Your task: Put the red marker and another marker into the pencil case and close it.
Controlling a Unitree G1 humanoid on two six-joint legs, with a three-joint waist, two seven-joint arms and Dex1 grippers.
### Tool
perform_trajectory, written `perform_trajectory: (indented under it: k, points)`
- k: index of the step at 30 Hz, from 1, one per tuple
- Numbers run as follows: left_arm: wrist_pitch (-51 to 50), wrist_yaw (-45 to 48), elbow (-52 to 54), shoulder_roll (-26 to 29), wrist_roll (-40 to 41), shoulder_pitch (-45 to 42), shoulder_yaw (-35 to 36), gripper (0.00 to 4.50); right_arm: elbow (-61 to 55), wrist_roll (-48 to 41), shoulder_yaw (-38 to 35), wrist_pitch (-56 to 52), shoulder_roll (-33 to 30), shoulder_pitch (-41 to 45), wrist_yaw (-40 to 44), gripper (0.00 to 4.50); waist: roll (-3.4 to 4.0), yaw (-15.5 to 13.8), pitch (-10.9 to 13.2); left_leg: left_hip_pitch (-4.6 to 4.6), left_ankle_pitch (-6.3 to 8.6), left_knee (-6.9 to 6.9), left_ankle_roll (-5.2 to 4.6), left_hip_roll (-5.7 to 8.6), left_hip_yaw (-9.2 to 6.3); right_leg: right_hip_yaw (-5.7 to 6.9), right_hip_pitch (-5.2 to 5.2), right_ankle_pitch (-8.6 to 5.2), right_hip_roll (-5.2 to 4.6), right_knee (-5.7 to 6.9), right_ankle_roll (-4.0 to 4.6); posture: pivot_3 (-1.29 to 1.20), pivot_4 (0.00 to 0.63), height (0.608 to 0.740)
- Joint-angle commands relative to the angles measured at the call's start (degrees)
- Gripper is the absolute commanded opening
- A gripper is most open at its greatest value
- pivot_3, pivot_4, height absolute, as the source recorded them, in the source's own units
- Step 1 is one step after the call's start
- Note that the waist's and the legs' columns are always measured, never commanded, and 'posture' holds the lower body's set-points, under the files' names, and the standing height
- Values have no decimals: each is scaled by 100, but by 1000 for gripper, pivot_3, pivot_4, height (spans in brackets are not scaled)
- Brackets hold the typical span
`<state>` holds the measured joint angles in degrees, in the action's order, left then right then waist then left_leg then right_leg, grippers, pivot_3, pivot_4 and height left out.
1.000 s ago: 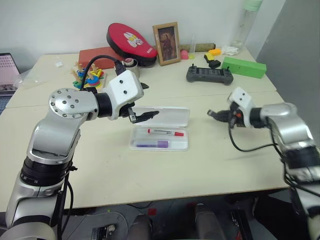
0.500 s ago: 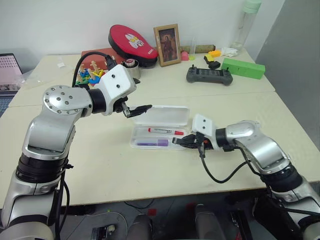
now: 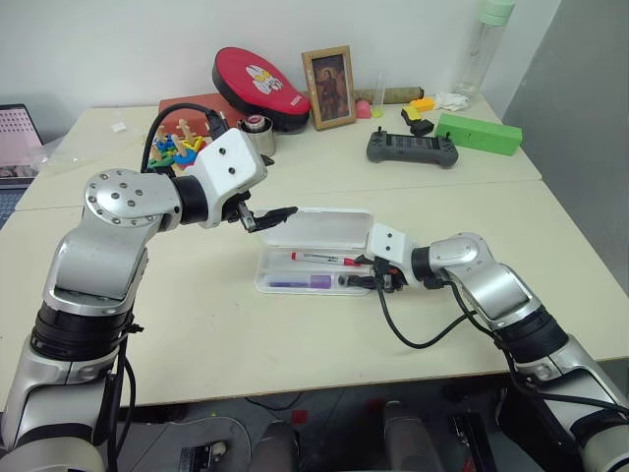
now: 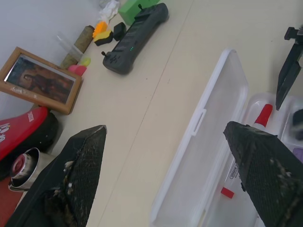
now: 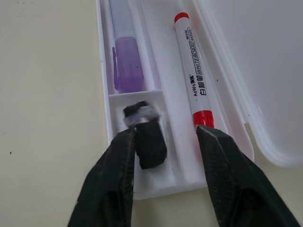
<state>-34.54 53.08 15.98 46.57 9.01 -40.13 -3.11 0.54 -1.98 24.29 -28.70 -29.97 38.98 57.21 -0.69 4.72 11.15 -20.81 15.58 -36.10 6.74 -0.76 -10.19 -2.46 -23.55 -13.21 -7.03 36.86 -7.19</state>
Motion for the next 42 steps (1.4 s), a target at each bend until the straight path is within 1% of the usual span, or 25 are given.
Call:
perform_trajectory:
  k: [1,2,5,7,8,11,14,19,21,25,26,27,29,32,34,36,38,41,42]
  points:
    - [101,-50,89,99,2,-53,118,4245,-230,-95,-253,-33,-24,157,41,3071,0,0,0,0,0,0,0,0,0,0,0,0,0,0,0,0,150,740]
    - [105,-53,69,97,3,-65,125,4245,-274,-129,-301,-77,-37,177,57,3375,0,0,0,0,0,0,0,0,0,0,0,0,0,0,0,0,150,740]
    - [140,-58,13,103,-20,-92,118,4245,-368,-205,-412,-203,-71,247,67,4098,0,0,0,0,0,0,0,0,0,0,0,0,0,0,0,0,150,740]
    - [139,-74,5,86,-5,-104,136,4245,-452,-269,-476,-289,-102,281,70,4482,0,-1,0,0,0,0,0,0,0,0,0,0,0,0,0,0,150,740]
    - [135,-79,9,82,2,-105,143,4245,-485,-286,-495,-319,-111,284,72,4482,0,-1,0,0,0,0,0,0,0,0,0,0,0,0,0,0,150,740]
    - [337,-315,-226,-15,-158,-259,159,4245,-852,-577,-850,-720,-256,371,115,4482,1,-4,1,-1,0,0,0,0,0,0,0,0,0,-1,0,0,150,740]
    - [366,-485,-472,-65,-213,-384,188,4245,-980,-533,-936,-749,-546,288,111,4482,-1,-16,-1,-2,0,0,0,0,0,0,-1,0,0,-1,0,0,150,740]
    - [332,-493,-674,-33,-148,-418,258,4245,-1204,-827,-1214,-885,-1082,142,418,4482,0,-17,0,-2,0,1,-1,0,0,0,-1,0,0,-2,0,0,150,740]
    - [257,-442,-648,-20,-25,-389,347,4245,-1117,-831,-1276,-818,-1201,170,454,4482,-1,-17,0,-5,0,1,-1,0,1,0,-1,0,-1,-3,0,0,150,740]
    - [289,-232,-572,234,62,-190,425,4245,-737,-737,-1317,-641,-1263,328,346,4482,-1,8,0,-2,1,2,-1,0,1,0,-2,-1,-1,-2,-1,0,150,740]
    - [281,-191,-576,296,95,-148,460,4245,-616,-706,-1332,-552,-1237,380,297,4121,0,19,1,0,1,2,-1,0,1,-1,-2,-1,0,-2,-1,0,150,740]
    - [249,-158,-593,345,137,-126,494,4245,-478,-655,-1329,-474,-1215,446,243,4023,0,22,1,0,1,2,-1,0,2,-1,-2,-1,0,-1,-1,0,150,740]
    - [286,-134,-658,403,149,-118,514,4245,-303,-646,-1335,-308,-1179,536,254,3438,-1,8,1,0,0,1,-1,0,2,-1,-2,-1,0,1,-2,0,150,740]
    - [307,-177,-719,408,140,-151,504,4245,185,-523,-1339,-76,-965,813,31,2808,-1,3,1,-1,0,0,-1,0,2,-1,-2,-1,-1,-1,-2,0,150,740]
    - [280,-185,-706,387,165,-171,511,4245,548,-412,-1309,117,-839,985,-78,2151,0,4,1,-2,0,1,-1,0,2,-1,-2,0,-1,-1,-1,0,150,740]
    - [172,-146,-581,392,265,-127,556,4245,942,-306,-1256,318,-718,1163,-150,1719,0,4,1,-2,0,1,-1,0,3,-1,-3,0,-1,-2,0,0,150,740]
    - [101,-114,-501,411,336,-87,585,4245,1173,-224,-1235,449,-649,1262,-171,1163,0,6,1,-4,0,2,-1,0,2,-1,-3,0,-1,-4,0,0,150,740]
    - [51,-50,-402,454,438,1,591,4245,1571,-145,-1215,693,-558,1426,-119,461,0,8,1,-5,0,5,-1,0,3,-1,-5,0,-1,-4,1,0,150,740]
    - [5,18,-311,512,496,110,596,4245,1778,-37,-1173,871,-539,1510,-130,87,0,9,1,-6,0,6,-1,0,3,-1,-7,0,-1,-5,1,0,150,740]
